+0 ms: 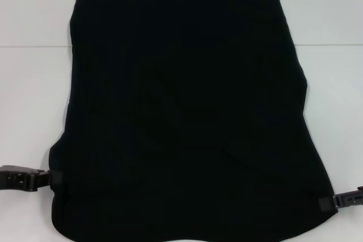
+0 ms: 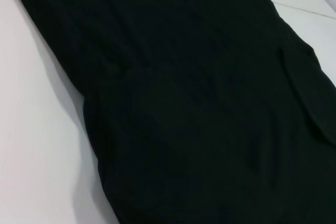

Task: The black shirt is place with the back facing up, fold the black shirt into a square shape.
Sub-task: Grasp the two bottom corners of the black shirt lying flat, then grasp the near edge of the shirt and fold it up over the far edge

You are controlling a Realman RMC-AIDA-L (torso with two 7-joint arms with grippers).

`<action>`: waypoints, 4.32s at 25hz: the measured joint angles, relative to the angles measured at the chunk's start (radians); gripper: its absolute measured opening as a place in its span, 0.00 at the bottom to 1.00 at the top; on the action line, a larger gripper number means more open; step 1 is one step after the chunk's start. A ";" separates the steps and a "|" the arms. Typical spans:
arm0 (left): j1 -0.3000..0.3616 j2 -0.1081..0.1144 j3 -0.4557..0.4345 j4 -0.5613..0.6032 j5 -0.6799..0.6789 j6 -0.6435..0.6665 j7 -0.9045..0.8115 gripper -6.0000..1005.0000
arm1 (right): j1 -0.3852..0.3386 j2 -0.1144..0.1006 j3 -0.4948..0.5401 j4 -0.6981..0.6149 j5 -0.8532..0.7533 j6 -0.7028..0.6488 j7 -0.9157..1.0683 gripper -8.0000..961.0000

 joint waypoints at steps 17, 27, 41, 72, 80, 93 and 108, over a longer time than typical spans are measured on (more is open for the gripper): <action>-0.005 0.002 0.000 -0.008 0.000 -0.022 0.000 0.00 | 0.027 0.005 -0.001 -0.005 -0.003 0.009 0.008 0.71; -0.012 0.004 0.000 -0.012 0.000 -0.033 0.006 0.00 | 0.039 0.013 -0.003 0.001 -0.023 0.022 0.024 0.28; -0.002 0.006 -0.015 -0.025 -0.044 0.005 -0.013 0.01 | 0.009 0.022 0.057 0.001 -0.017 0.024 -0.055 0.05; 0.111 -0.008 -0.154 -0.068 -0.077 0.302 0.012 0.03 | -0.271 -0.048 0.323 -0.012 -0.022 -0.208 -0.389 0.05; -0.072 0.076 -0.171 -0.238 -0.181 0.106 -0.021 0.04 | -0.115 -0.027 0.475 -0.015 -0.014 -0.149 -0.386 0.05; -0.327 0.132 -0.169 -0.461 -0.276 -0.478 0.028 0.05 | 0.162 -0.014 0.475 0.069 -0.009 0.290 -0.298 0.05; -0.428 0.119 -0.130 -0.579 -0.318 -0.863 0.137 0.06 | 0.347 -0.006 0.358 0.212 -0.003 0.766 -0.282 0.05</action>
